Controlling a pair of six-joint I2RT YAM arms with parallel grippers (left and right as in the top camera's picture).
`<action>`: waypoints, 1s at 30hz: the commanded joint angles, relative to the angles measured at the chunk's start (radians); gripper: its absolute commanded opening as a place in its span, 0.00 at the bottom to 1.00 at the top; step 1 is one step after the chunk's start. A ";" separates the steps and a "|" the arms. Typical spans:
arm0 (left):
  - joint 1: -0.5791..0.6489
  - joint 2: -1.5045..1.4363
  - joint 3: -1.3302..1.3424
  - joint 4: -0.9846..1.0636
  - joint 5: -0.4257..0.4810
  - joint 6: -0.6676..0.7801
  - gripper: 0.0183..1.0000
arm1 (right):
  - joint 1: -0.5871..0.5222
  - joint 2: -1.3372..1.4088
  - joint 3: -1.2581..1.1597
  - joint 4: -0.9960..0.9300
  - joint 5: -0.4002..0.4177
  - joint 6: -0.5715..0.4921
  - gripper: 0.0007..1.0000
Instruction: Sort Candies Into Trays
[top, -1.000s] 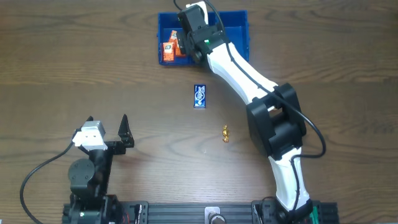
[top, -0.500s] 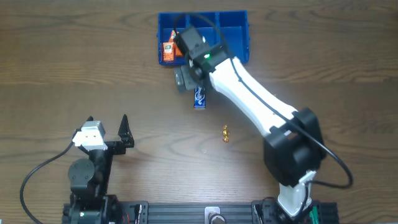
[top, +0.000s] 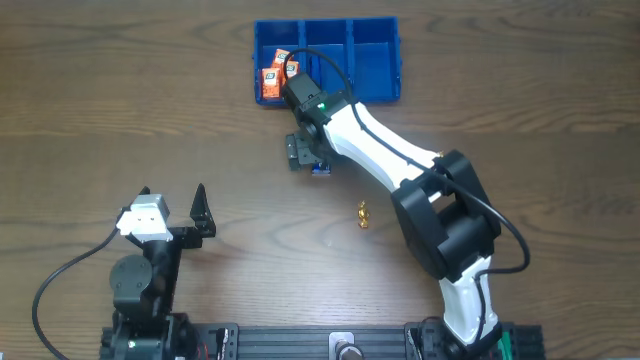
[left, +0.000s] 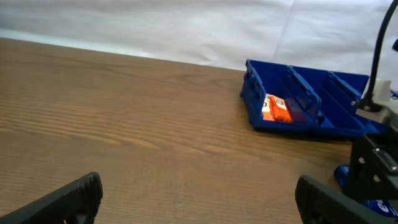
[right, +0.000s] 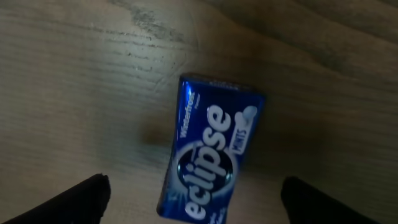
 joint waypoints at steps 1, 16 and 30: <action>0.006 -0.005 -0.014 -0.041 0.011 -0.011 1.00 | 0.004 0.050 -0.008 0.006 0.000 0.024 0.85; 0.006 -0.005 -0.014 -0.042 0.010 -0.011 1.00 | 0.004 0.052 -0.008 0.006 0.026 0.049 0.16; 0.006 -0.005 -0.014 -0.042 0.010 -0.011 1.00 | 0.005 -0.330 0.051 0.003 0.386 0.036 0.10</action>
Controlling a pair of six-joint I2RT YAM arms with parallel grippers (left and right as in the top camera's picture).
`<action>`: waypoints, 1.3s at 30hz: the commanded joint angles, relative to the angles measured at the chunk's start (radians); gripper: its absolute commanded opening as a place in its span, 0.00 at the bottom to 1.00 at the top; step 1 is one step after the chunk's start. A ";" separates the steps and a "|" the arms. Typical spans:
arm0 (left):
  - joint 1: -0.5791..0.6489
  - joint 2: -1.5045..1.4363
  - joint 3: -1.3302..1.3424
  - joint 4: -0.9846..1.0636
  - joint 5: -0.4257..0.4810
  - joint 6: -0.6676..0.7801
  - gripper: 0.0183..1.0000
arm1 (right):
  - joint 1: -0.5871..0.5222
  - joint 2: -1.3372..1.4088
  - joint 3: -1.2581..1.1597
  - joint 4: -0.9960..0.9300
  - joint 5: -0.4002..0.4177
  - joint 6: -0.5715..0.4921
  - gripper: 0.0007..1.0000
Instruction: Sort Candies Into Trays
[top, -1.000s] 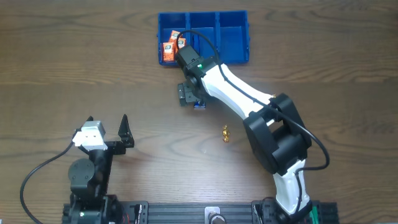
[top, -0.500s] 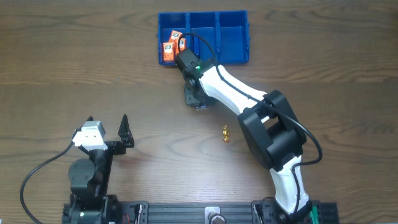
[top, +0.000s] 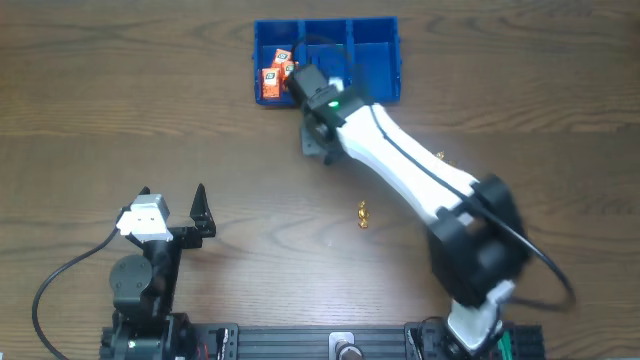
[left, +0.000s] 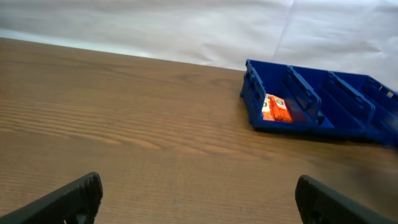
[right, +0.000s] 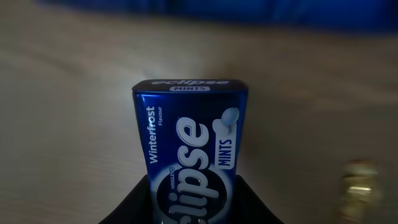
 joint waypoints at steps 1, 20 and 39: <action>0.006 -0.005 -0.014 -0.042 0.010 -0.011 1.00 | 0.003 -0.093 0.074 0.049 0.290 -0.012 0.09; 0.006 -0.005 -0.014 -0.042 0.010 -0.011 1.00 | -0.094 0.220 0.077 0.517 0.299 -0.190 0.09; 0.006 -0.005 -0.014 -0.042 0.010 -0.011 1.00 | -0.099 0.217 0.077 0.570 0.254 -0.191 0.82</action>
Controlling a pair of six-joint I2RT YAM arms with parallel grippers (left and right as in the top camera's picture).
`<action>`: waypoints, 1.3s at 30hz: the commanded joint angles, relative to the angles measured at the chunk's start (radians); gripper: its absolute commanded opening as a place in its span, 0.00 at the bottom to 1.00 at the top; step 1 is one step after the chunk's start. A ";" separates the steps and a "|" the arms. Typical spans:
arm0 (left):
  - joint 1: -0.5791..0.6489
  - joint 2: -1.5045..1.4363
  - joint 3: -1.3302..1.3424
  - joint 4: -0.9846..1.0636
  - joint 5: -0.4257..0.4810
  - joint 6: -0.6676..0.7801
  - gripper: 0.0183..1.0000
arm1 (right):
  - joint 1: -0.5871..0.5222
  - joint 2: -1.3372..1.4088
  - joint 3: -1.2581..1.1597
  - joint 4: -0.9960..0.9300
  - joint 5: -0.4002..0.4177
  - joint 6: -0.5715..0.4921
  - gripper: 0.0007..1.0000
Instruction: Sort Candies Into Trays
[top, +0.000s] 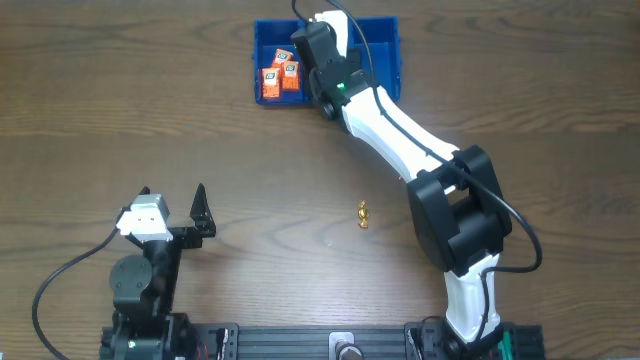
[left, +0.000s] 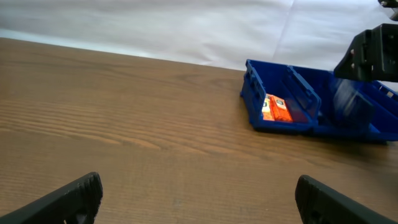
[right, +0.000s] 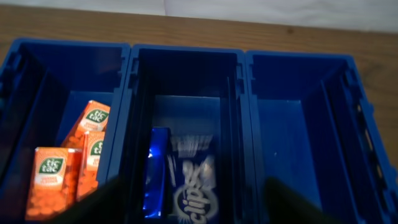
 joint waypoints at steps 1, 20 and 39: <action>0.006 -0.005 -0.014 -0.042 0.011 -0.010 1.00 | -0.010 -0.012 0.003 -0.002 0.007 -0.003 0.85; 0.006 -0.005 -0.014 -0.042 0.011 -0.010 1.00 | 0.066 -0.529 -0.540 -0.412 -0.348 0.160 0.87; 0.006 -0.005 -0.014 -0.042 0.011 -0.010 1.00 | 0.098 -0.434 -0.776 -0.299 -0.387 0.257 0.70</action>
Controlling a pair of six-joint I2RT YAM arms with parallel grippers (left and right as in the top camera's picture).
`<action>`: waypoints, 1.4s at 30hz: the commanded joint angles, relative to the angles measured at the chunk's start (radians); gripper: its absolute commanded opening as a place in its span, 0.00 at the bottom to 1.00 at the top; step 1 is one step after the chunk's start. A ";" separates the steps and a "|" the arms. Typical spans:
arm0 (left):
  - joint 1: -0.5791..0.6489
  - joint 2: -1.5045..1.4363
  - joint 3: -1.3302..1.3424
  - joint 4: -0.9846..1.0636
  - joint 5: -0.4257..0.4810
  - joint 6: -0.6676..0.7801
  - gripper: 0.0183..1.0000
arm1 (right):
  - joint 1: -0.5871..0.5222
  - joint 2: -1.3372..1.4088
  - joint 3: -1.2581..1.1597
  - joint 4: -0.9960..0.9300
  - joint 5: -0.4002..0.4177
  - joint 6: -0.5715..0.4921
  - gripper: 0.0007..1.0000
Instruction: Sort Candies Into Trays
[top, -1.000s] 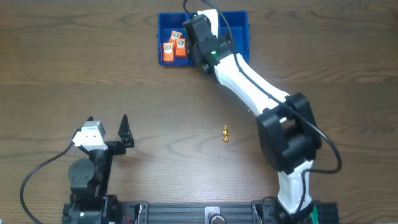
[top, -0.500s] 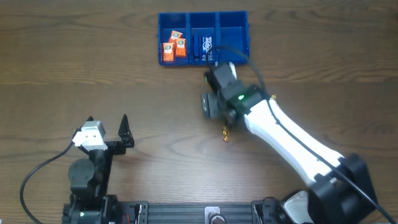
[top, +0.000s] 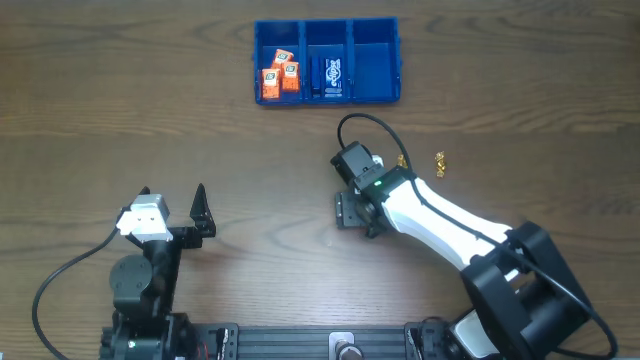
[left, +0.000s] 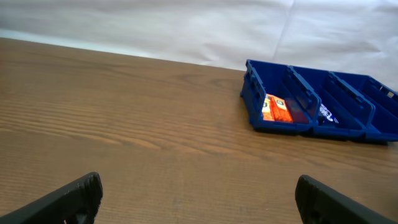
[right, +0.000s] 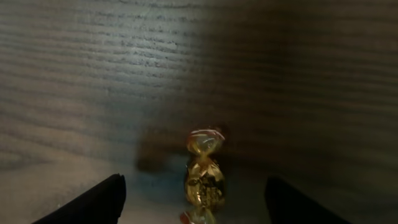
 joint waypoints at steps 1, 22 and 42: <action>0.006 -0.005 -0.014 -0.041 0.010 -0.010 1.00 | 0.008 0.027 -0.007 0.012 0.002 0.019 0.69; 0.006 -0.005 -0.014 -0.041 0.011 -0.010 1.00 | 0.001 0.051 0.005 0.028 0.040 0.045 0.19; 0.006 -0.005 -0.014 -0.041 0.010 -0.010 1.00 | -0.279 0.274 0.670 0.209 0.250 -0.323 0.12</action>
